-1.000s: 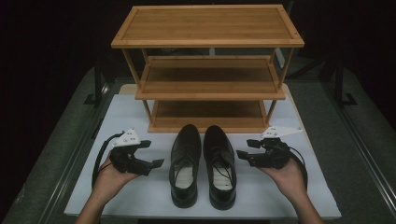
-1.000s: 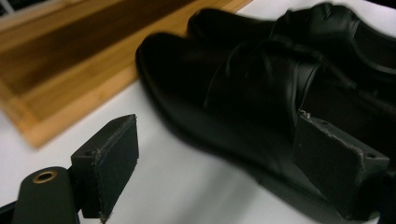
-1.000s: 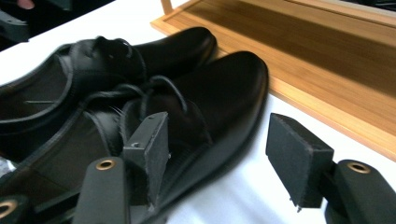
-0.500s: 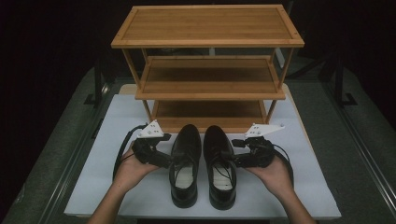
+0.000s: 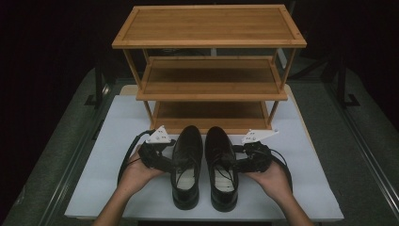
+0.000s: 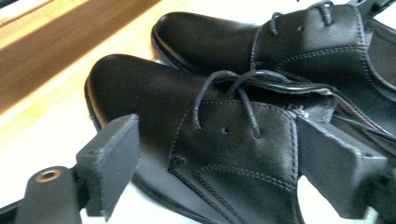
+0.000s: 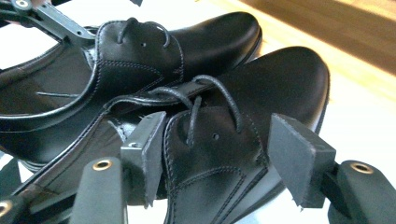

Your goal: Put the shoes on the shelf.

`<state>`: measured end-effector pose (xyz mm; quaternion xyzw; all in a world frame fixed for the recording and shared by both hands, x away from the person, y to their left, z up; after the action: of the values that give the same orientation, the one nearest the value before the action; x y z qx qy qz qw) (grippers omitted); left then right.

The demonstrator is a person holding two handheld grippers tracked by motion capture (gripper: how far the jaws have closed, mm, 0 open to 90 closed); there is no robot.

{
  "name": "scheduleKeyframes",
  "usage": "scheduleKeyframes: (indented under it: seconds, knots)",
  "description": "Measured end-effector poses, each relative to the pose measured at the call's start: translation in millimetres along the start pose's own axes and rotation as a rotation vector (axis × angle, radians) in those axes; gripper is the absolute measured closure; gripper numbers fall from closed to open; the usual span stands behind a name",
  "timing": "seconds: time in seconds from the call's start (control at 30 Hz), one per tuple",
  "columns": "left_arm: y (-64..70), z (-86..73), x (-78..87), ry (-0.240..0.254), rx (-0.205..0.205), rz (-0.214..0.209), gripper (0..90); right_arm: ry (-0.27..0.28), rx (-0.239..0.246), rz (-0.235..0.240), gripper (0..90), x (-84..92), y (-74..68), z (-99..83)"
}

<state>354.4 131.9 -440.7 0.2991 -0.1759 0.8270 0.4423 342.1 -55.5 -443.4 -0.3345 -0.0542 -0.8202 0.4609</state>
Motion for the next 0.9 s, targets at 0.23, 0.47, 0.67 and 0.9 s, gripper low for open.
scheduleKeyframes:
  seconds: [0.23, 0.47, 0.67, 0.9]
  knots:
    - [11.3, -2.7, -1.4, 0.003, -0.015, -0.057, 42.2, -0.044, 0.023, -0.012, 41.7, -7.1, -2.0, -10.5]
    - [13.3, -5.1, -0.8, -0.023, -0.045, -0.033, 53.7, -0.037, 0.04, 0.006, 57.1, -6.9, -7.4, -9.5]
    - [17.5, -3.9, 3.2, -0.043, -0.073, -0.013, 75.2, -0.03, 0.052, 0.001, 77.0, -5.7, -11.0, -8.8]
    - [18.2, -3.7, 4.1, -0.031, -0.061, 0.024, 86.3, -0.012, 0.035, -0.049, 86.3, -4.3, -9.4, -7.0]
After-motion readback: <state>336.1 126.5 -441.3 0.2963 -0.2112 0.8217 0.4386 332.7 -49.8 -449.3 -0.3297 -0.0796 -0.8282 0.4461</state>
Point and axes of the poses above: each handheld gripper's, and its own axes: x roughly backward along the jaws, z roughly out of its top, y roughly to its right, the point moved 10 cm from there along -x, roughly forward along the jaws, and after that the axes turned 5 degrees about z, right-handed, at the moved point
